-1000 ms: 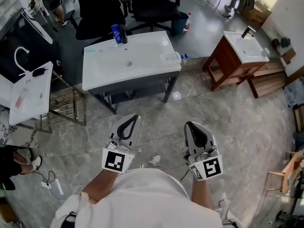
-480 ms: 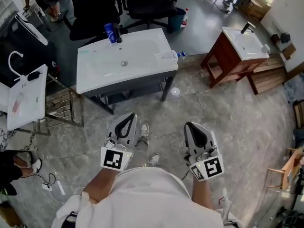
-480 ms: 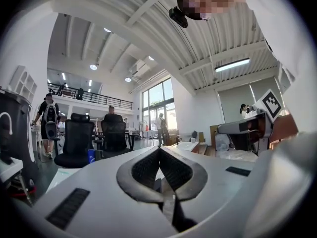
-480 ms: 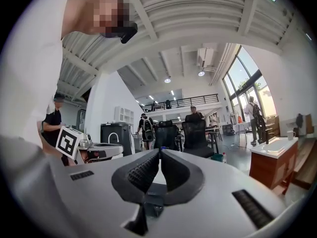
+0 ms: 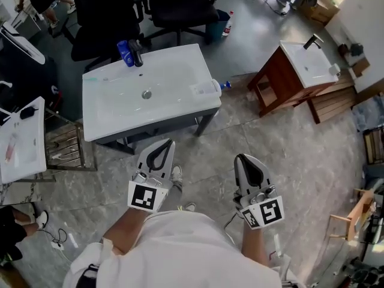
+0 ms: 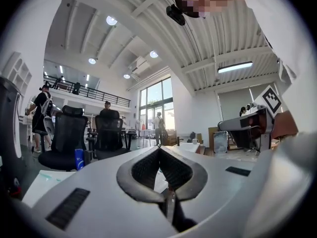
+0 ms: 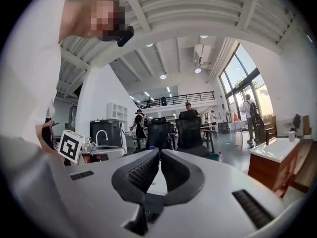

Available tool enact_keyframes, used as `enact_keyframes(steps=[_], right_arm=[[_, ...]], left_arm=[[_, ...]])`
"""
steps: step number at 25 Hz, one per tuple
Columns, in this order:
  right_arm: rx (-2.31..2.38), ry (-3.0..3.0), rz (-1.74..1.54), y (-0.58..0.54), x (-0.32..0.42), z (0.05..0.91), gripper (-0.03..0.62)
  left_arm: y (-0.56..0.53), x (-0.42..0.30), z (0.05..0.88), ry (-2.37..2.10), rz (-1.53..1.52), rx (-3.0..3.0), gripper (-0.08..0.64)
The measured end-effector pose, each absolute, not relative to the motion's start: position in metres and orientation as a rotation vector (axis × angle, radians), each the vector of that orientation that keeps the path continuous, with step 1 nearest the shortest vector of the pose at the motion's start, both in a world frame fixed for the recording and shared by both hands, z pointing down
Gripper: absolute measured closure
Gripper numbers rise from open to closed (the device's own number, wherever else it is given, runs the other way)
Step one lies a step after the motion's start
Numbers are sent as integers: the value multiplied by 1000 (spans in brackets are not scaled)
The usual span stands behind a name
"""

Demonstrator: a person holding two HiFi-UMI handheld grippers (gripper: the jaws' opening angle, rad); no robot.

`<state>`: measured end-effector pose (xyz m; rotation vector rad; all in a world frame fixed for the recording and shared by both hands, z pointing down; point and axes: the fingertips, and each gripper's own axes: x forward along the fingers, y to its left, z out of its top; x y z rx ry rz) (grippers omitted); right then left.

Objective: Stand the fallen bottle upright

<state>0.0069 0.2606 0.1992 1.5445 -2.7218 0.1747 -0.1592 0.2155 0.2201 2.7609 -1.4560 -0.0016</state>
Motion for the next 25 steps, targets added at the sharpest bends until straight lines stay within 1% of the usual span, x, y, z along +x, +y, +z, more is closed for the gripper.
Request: enact_keyframes(steps=[6,11,18,25], right_arm=[[1580,-2701,155,183,-4,191,551],[1632,-2651,160,146,-7,190,551],[1680,-2606,179,124,-2,188,551],[1704,-2612,194,110,23,189,551]], left_arm=[[131,-166,217,-1409,-27,2782,541],[81,-165,224,-1330,-33,2804,541],[46,-154,226,-1261,-62,2821,541],[34,-127,223,-1235,-65,2837,541]])
